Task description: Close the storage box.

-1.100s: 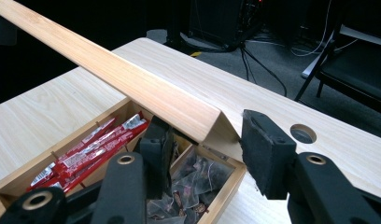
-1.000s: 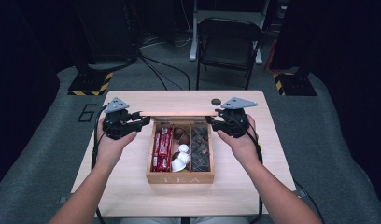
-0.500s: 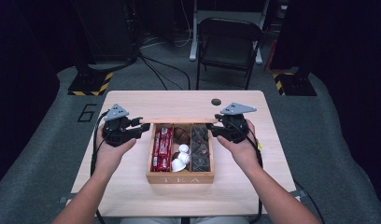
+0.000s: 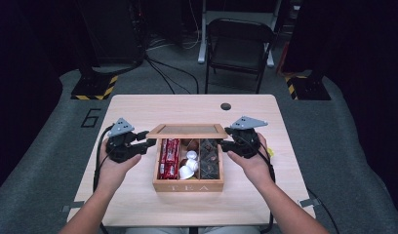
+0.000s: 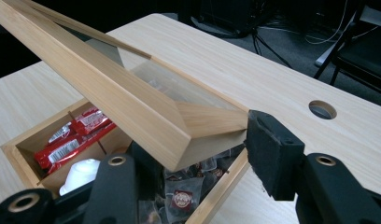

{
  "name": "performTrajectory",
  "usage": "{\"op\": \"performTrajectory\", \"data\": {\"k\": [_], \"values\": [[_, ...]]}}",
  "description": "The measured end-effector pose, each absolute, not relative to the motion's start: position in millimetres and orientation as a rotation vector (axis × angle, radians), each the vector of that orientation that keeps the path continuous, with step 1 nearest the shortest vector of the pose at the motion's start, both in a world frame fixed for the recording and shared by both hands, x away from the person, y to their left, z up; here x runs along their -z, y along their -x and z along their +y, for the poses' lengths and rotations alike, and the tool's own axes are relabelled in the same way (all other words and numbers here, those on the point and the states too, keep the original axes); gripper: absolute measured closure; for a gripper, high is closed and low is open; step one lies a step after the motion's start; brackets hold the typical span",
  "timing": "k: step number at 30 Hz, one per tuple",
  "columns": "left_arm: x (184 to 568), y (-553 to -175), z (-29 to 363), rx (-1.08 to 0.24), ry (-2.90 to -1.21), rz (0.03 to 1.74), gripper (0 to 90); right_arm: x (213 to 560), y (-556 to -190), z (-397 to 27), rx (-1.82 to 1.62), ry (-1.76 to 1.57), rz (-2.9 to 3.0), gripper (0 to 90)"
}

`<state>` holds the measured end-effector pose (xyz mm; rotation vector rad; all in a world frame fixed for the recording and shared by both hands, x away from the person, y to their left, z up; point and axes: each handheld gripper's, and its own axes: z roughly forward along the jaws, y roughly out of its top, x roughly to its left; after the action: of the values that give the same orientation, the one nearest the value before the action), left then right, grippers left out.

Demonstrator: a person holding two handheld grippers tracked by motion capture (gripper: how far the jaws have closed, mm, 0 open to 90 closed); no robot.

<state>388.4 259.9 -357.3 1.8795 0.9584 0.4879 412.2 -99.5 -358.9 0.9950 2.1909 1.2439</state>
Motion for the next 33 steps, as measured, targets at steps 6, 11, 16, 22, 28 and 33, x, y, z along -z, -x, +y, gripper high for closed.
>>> {"op": "performTrajectory", "data": {"k": [6,11,16,22,28,33], "values": [[365.0,-381.4,260.5,-0.492,-1.905,0.945,58.0,366.5,-404.8,-100.0,-1.225,-0.972,2.203,48.8],[372.8,-376.0,261.0,-0.481,-1.904,0.946,58.1,373.2,-399.2,-99.8,-1.213,-0.967,2.203,48.2],[380.9,-371.2,261.9,-0.469,-1.892,0.948,58.1,379.5,-395.1,-100.7,-1.202,-0.959,2.216,47.2],[389.0,-366.5,262.4,-0.458,-1.911,0.945,58.3,387.5,-390.0,-100.6,-1.181,-0.953,2.227,46.1],[397.0,-361.6,262.0,-0.451,-1.92,0.948,58.6,396.5,-386.0,-101.9,-1.193,-0.975,2.241,45.7],[405.6,-356.6,262.7,-0.443,-1.92,0.949,58.6,406.7,-382.1,-104.8,-1.222,-0.997,2.25,46.9]]}}
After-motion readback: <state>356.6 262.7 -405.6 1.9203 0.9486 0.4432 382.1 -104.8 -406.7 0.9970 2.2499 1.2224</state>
